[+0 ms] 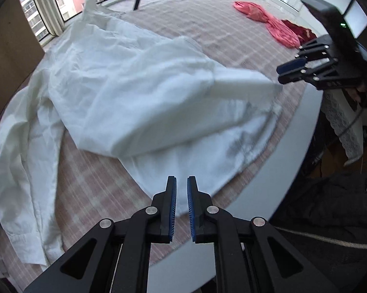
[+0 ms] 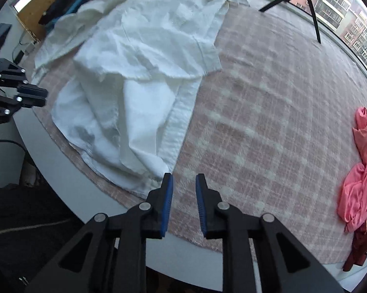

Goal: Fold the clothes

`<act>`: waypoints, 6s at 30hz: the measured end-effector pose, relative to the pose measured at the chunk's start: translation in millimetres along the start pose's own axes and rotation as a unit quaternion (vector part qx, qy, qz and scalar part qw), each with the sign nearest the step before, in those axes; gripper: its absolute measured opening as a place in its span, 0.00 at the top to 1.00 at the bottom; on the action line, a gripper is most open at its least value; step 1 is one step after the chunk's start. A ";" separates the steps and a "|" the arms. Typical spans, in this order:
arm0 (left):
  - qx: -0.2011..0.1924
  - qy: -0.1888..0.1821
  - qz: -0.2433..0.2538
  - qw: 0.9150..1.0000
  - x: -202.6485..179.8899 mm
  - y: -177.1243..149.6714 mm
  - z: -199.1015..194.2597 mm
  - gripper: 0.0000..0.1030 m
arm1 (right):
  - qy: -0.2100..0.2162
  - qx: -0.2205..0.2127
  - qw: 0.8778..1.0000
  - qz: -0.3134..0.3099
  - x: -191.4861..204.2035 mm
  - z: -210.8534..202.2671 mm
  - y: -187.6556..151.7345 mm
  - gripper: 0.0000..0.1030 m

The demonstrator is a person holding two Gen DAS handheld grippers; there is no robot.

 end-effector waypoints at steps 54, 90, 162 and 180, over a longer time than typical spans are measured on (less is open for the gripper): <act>0.104 0.068 -0.130 0.984 32.7 -74.7 -65.1 0.95 | 0.079 0.000 0.994 -0.077 -3.6 5.2 40.4 0.55; 0.048 -0.017 -0.147 0.988 -66.5 -3.6 24.2 0.97 | 0.143 -0.021 0.987 -0.067 11.9 80.2 195.1 0.87; 0.080 -0.057 -0.162 0.982 17.7 49.7 56.2 0.81 | 0.110 -0.051 0.972 0.202 -172.3 147.3 384.3 0.83; 0.096 -0.069 -0.159 0.980 13.9 41.9 62.4 0.81 | -0.102 -0.136 0.985 0.031 -156.0 100.8 434.3 0.94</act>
Point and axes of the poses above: each gripper's, at about its wrist camera, not at the fingertips, and z roughly the way its jaws point, x to its left, y to its top, the point moved 3 cm from there along z, roughly the way its jaws point, and after that the axes turned 4 degrees about y, right-handed, at the moved point
